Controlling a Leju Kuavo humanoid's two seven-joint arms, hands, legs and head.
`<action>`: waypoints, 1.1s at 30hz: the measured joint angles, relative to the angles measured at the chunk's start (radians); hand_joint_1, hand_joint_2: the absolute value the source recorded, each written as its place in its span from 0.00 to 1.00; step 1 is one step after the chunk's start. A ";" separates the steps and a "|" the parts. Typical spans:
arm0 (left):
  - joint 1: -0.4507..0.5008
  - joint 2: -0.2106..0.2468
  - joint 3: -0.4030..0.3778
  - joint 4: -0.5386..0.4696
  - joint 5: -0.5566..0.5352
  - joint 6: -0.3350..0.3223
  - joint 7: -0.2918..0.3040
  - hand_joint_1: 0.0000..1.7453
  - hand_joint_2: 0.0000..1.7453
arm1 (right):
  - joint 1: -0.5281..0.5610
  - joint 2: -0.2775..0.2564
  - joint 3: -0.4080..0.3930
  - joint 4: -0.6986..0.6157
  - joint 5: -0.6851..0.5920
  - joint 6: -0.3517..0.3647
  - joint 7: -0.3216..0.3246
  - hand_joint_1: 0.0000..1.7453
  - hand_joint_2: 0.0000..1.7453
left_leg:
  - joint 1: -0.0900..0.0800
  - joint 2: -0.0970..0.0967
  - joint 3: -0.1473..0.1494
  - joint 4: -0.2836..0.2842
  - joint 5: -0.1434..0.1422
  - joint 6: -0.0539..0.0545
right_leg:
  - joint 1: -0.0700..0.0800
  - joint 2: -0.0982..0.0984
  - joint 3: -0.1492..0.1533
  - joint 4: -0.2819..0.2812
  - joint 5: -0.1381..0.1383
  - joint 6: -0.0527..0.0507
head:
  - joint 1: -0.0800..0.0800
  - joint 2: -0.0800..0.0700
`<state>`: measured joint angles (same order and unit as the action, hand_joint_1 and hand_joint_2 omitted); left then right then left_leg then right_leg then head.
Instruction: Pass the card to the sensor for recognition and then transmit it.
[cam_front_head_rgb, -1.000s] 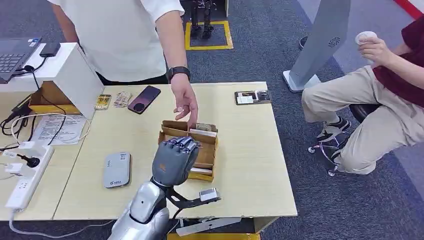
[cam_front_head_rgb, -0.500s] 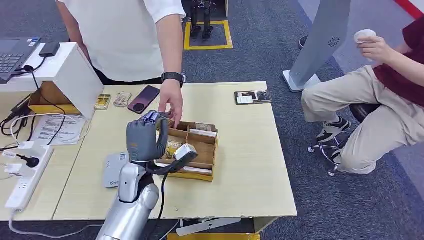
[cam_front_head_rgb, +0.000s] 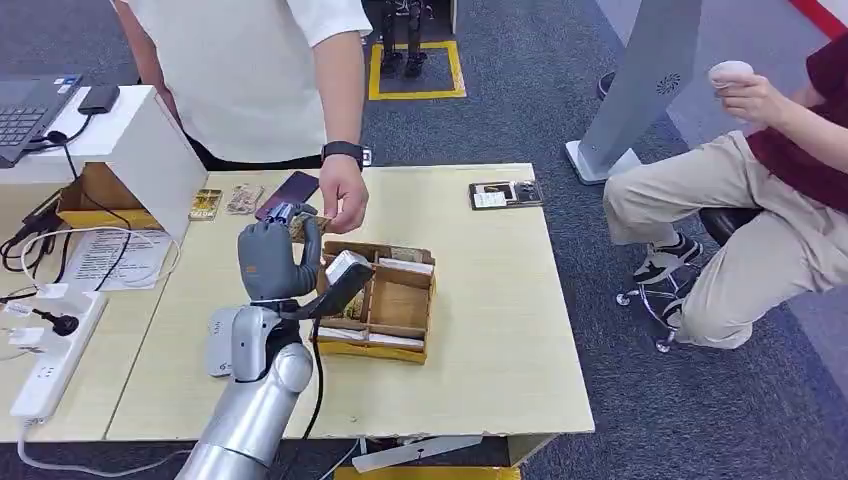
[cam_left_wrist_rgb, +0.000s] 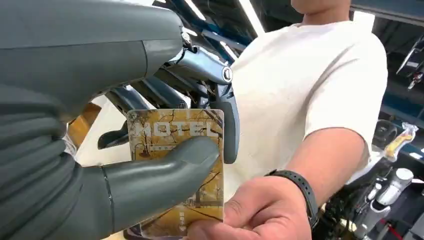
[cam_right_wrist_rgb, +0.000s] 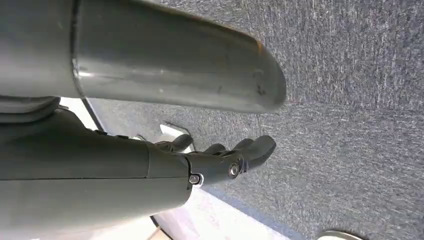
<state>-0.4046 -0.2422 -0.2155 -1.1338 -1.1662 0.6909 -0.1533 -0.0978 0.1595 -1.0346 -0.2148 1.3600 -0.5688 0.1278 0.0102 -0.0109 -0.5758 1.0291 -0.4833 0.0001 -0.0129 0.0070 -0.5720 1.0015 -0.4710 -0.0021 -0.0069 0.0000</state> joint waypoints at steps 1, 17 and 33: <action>-0.001 0.000 0.000 0.005 0.003 0.000 0.000 1.00 1.00 | 0.000 0.001 0.000 0.000 0.000 0.000 0.000 0.00 0.00 | 0.000 0.000 0.000 0.000 0.000 0.000 | 0.000 0.000 0.000 0.000 0.000 0.000 | 0.000 0.000; -0.007 -0.005 0.000 0.047 0.037 0.000 0.016 0.00 1.00 | -0.001 0.002 0.000 0.000 -0.010 -0.005 0.000 0.00 0.00 | 0.000 0.000 0.000 0.000 0.000 0.000 | 0.000 0.000 0.000 0.000 0.000 0.000 | 0.000 0.000; 0.036 0.022 -0.016 0.032 0.068 0.000 -0.009 0.00 1.00 | 0.001 0.002 0.000 0.000 -0.041 -0.005 -0.023 0.00 0.00 | 0.000 0.000 0.000 0.000 0.000 0.000 | 0.000 0.000 0.000 0.000 0.000 0.000 | 0.000 0.000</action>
<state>-0.3683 -0.2205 -0.2312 -1.1017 -1.0983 0.6912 -0.1625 -0.0972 0.1610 -1.0349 -0.2148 1.3188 -0.5734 0.1053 0.0102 -0.0107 -0.5759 1.0291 -0.4834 0.0001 -0.0129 0.0072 -0.5722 1.0015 -0.4711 -0.0019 -0.0069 0.0000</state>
